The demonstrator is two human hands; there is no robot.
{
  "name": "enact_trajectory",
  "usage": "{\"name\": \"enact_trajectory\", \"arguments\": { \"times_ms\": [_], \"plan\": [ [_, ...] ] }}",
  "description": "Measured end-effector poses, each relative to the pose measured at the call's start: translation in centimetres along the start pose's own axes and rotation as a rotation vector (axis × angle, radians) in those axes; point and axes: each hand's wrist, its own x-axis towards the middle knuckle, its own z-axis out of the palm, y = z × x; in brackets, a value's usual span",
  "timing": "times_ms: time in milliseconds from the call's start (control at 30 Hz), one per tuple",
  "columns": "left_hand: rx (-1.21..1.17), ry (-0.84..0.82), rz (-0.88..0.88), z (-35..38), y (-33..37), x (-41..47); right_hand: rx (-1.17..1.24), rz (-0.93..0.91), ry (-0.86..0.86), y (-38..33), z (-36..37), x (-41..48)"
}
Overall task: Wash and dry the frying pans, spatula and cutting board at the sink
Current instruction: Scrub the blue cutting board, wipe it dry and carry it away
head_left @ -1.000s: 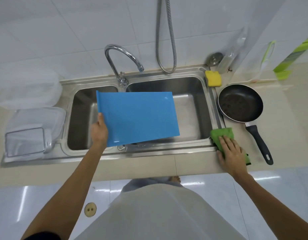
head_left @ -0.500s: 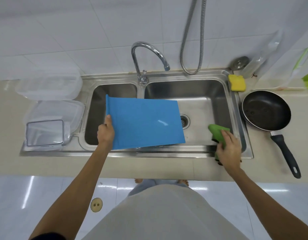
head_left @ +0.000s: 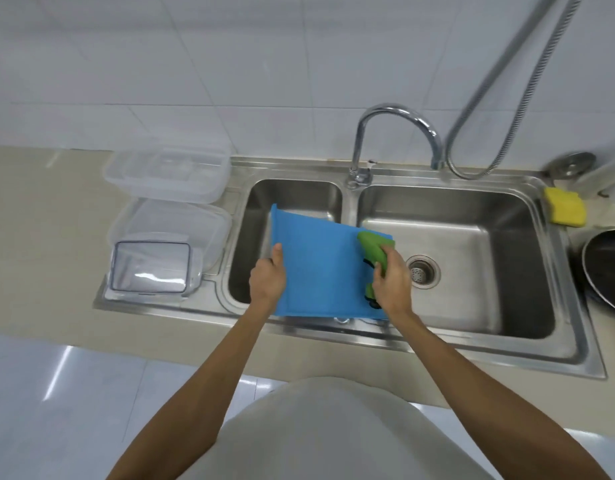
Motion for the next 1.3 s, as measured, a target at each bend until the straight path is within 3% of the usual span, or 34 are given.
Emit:
{"name": "enact_trajectory", "arguments": {
  "times_ms": [133,267,467,567,700,900,1000,1167,1300],
  "plan": [
    [0.054,-0.038,0.042,-0.4,0.0,1.3,-0.017,-0.090,-0.130,-3.2,6.7,-2.6],
    [-0.031,-0.101,-0.006,-0.9,-0.8,2.9,0.080,-0.271,-0.221,-5.8,7.7,-5.4],
    [-0.240,-0.317,-0.059,-0.8,-2.1,4.1,-0.230,-0.346,-0.224,-5.8,6.9,-2.9],
    [-0.167,-0.302,-0.020,-0.4,-1.9,4.5,-0.291,-0.327,-0.211,-4.2,7.9,-1.4],
    [0.016,-0.181,0.069,-0.2,-1.9,4.1,-0.259,-0.201,-0.232,-2.4,9.2,0.1],
    [-0.114,-0.223,0.062,-0.6,-0.9,3.9,-0.085,0.322,-0.062,3.0,7.3,5.1],
    [-0.223,-0.279,0.018,-0.7,-0.8,4.6,-0.046,0.430,-0.063,3.9,6.6,7.1],
    [-0.410,-0.356,-0.070,-0.6,-0.1,4.5,0.050,0.359,-0.041,0.5,8.2,5.1],
    [-0.506,-0.467,-0.152,-0.4,1.4,5.2,0.164,0.042,-0.086,-6.7,9.7,-0.2]
  ]
}}
